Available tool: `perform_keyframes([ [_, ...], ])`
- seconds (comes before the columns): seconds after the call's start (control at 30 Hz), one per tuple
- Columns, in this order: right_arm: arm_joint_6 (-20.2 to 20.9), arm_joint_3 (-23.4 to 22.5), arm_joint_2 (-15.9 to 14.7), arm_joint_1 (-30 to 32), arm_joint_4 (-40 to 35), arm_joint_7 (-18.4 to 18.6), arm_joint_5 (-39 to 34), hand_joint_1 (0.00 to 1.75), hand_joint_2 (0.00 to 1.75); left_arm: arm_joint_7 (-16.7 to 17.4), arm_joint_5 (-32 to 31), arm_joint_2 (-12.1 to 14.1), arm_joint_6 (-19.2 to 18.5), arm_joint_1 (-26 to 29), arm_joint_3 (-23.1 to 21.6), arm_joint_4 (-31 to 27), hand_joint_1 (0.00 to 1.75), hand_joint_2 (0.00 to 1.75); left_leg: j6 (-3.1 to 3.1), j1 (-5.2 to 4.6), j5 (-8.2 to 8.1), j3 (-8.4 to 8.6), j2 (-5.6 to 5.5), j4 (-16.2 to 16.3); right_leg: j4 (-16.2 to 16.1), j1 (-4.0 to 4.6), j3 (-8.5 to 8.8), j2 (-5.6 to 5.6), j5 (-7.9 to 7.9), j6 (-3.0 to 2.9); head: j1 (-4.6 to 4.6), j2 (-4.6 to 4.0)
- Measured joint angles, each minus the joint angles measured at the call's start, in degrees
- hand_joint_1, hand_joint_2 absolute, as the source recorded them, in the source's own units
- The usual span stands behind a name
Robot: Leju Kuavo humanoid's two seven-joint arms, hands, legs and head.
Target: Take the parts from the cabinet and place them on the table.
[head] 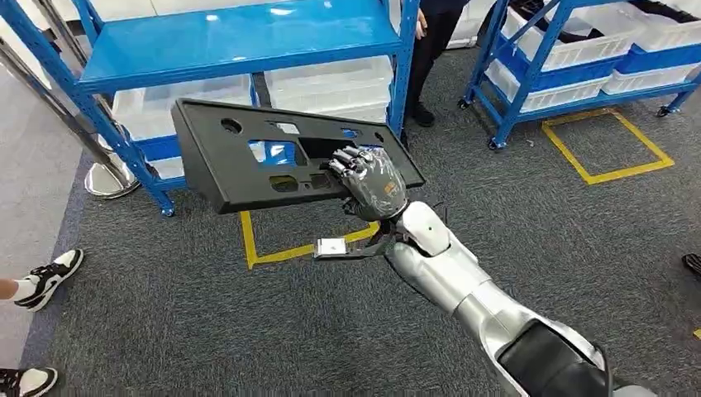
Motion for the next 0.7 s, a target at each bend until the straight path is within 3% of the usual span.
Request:
perform_keyframes([
  [0.07, 0.00, 0.13, -0.11, 0.01, 0.17, -0.02, -0.04, 1.75, 1.75, 0.00, 0.07, 0.00, 0.04, -0.03, 0.00, 0.00, 0.00, 1.75, 0.21, 0.00, 4.94, 4.00, -0.01, -2.37, 0.28, 0.04, -2.19, -0.03, 1.59, 0.28, -0.02, 0.00],
  [0.1, 0.00, 0.20, -0.18, 0.03, 0.17, -0.02, -0.09, 1.75, 1.75, 0.00, 0.09, 0.00, 0.07, -0.05, 0.00, 0.00, 0.00, 1.75, 0.59, -0.03, 5.96, 7.31, -0.07, -5.99, 0.37, 0.11, -3.05, -0.02, 2.27, 0.42, 0.00, 0.00],
  [0.13, 0.00, 0.24, -0.22, 0.00, 0.15, -0.04, -0.15, 1.75, 1.75, 0.00, 0.09, 0.00, 0.11, -0.08, 0.00, 0.00, 0.00, 1.75, 1.15, -0.15, 4.62, 11.48, -0.18, -11.00, 0.47, 0.09, -3.47, -0.03, 2.96, 0.55, -0.02, 0.00],
  [0.17, -0.02, 0.28, -0.30, 0.00, 0.09, -0.02, -0.17, 1.75, 1.75, 0.00, 0.09, 0.09, 0.20, -0.18, 0.00, 0.00, 0.00, 1.75, 1.52, -0.56, 1.57, 15.78, -0.18, -17.36, 0.49, 0.34, -3.91, -0.04, 3.47, 0.90, -0.02, 0.00],
  [0.2, -0.02, 0.35, -0.37, -0.03, 0.09, 0.00, -0.17, 1.75, 1.75, 0.00, 0.09, 0.07, 0.22, -0.27, 0.00, 0.00, 0.00, 1.75, 1.55, -0.58, 0.75, 16.46, -0.19, -19.46, 0.36, 0.20, -3.94, -0.21, 4.17, 1.21, 0.02, 0.00],
  [0.27, -0.02, 0.48, -0.48, -0.04, 0.15, 0.22, -0.20, 1.75, 1.75, 0.00, 0.11, 0.04, 0.26, -0.26, -0.02, 0.00, 0.00, 1.75, 2.25, -1.03, 1.85, 15.57, -0.22, -19.24, -0.70, -0.16, -3.76, -0.31, 5.85, 1.97, -0.04, 0.00],
  [0.3, -0.02, 0.61, -0.67, 0.09, 0.17, 0.22, -0.26, 1.75, 1.75, 0.00, 0.11, 0.02, 0.26, -0.22, -0.02, 0.02, 0.00, 1.75, 2.75, -0.75, 3.01, 15.05, -0.14, -19.96, -1.27, 0.22, -3.78, -0.13, 6.70, 2.46, 0.02, 0.00],
  [0.33, 0.00, 0.68, -1.18, 0.14, 0.28, 0.22, -0.37, 1.75, 1.75, -0.02, 0.13, -0.24, 0.26, -0.34, -0.02, 0.00, 0.00, 1.75, 2.99, -0.42, 4.02, 14.74, 0.52, -20.27, -0.57, -0.08, -4.45, 0.28, 4.97, 2.63, 0.00, 0.00],
  [0.37, 0.00, 0.83, -1.27, 0.11, 0.31, 0.11, -0.41, 1.75, 1.75, -0.11, 0.18, -0.26, 0.26, -0.50, -0.02, 0.00, 0.00, 1.75, 3.74, -0.34, 4.53, 13.98, 0.34, -20.55, 1.56, -0.05, -5.27, 0.46, 1.29, 2.92, 0.07, 0.00],
  [0.4, 0.00, 0.92, -1.40, 0.17, 0.28, -0.09, -0.46, 1.75, 1.75, -0.53, 0.24, -0.37, 0.22, -0.42, -0.02, 0.00, 0.00, 1.75, 4.07, -0.35, 5.33, 13.08, 0.50, -20.53, 5.29, -0.11, -6.20, 0.46, -2.82, 3.13, 0.00, 0.00],
  [0.43, 0.00, 0.92, -1.57, 0.41, 0.28, -0.22, -0.61, 1.75, 1.75, -0.79, 0.37, -0.44, 0.15, -0.26, -0.02, 0.00, 0.00, 1.75, 4.01, -0.35, 6.03, 12.19, 0.54, -20.51, 9.42, -0.21, -6.98, 0.46, -5.83, 3.32, 0.02, 0.00],
  [0.47, 0.00, 0.92, -1.84, 0.83, 0.28, -0.22, -0.63, 1.75, 1.75, -1.12, 0.57, -0.50, 0.00, -0.08, -0.02, 0.00, 0.00, 1.75, 3.96, -0.35, 6.77, 11.28, 0.55, -20.47, 13.77, -0.31, -7.68, 0.46, -7.05, 3.51, 0.02, 0.00],
  [0.5, 0.00, 0.92, -2.19, 1.42, 0.20, -0.20, -0.63, 1.75, 1.75, -1.33, 0.63, -0.52, 0.00, -0.01, -0.02, 0.00, 0.00, 1.75, 3.88, -0.32, 7.53, 10.22, 0.55, -20.33, 17.27, -0.44, -8.02, 0.46, -5.67, 3.67, 0.02, 0.00],
  [0.53, -0.02, 0.92, -2.40, 1.92, 0.13, -0.20, -0.63, 1.75, 1.75, -1.51, 0.66, -0.55, 0.00, 0.06, -0.02, 0.00, 0.00, 1.75, 3.76, -0.30, 8.14, 9.29, 0.54, -20.15, 18.30, -0.54, -7.44, 0.46, -3.15, 3.75, 0.04, 0.00],
  [0.57, -0.02, 0.92, -2.51, 2.26, 0.07, -0.20, -0.61, 1.75, 1.75, -1.60, 0.68, -0.65, 0.00, 0.13, -0.02, 0.00, 0.00, 1.75, 3.56, -0.26, 8.69, 8.26, 0.54, -19.84, 17.01, -0.64, -5.69, 0.45, -0.74, 3.76, 0.02, 0.00],
  [0.6, -0.02, 0.92, -2.54, 2.40, -0.07, -0.20, -0.61, 1.75, 1.75, -1.60, 0.72, -0.74, 0.00, 0.18, -0.02, 0.00, 0.00, 1.75, 3.32, -0.23, 9.04, 7.40, 0.54, -19.45, 14.04, -0.75, -3.06, 0.43, 0.28, 3.72, 0.02, 0.00],
  [0.63, 0.00, 0.92, -2.58, 2.38, -0.31, -0.20, -0.61, 1.75, 1.75, -1.60, 0.76, -0.81, 0.00, 0.19, -0.02, 0.00, 0.00, 1.75, 2.96, -0.20, 9.33, 6.62, 0.54, -18.75, 8.48, -0.85, 1.40, 0.38, -0.74, 3.66, 0.04, 0.00],
  [0.67, -0.02, 0.92, -2.62, 2.35, -0.68, -0.20, -0.61, 1.75, 1.75, -1.60, 0.81, -0.83, 0.00, 0.22, -0.02, 0.00, 0.00, 1.75, 2.65, -0.53, 9.36, 5.90, 0.50, -17.96, 2.76, -0.64, 5.80, 0.36, -3.99, 3.55, 0.02, 0.00],
  [0.7, -0.02, 0.90, -2.62, 2.34, -0.98, -0.20, -0.61, 1.75, 1.75, -1.62, 0.81, -0.81, 0.00, 0.20, -0.02, 0.00, 0.00, 1.75, 2.39, -0.58, 9.48, 5.57, 0.57, -17.35, -0.34, -0.39, 7.05, 0.52, -6.09, 3.07, 0.00, 0.00],
])
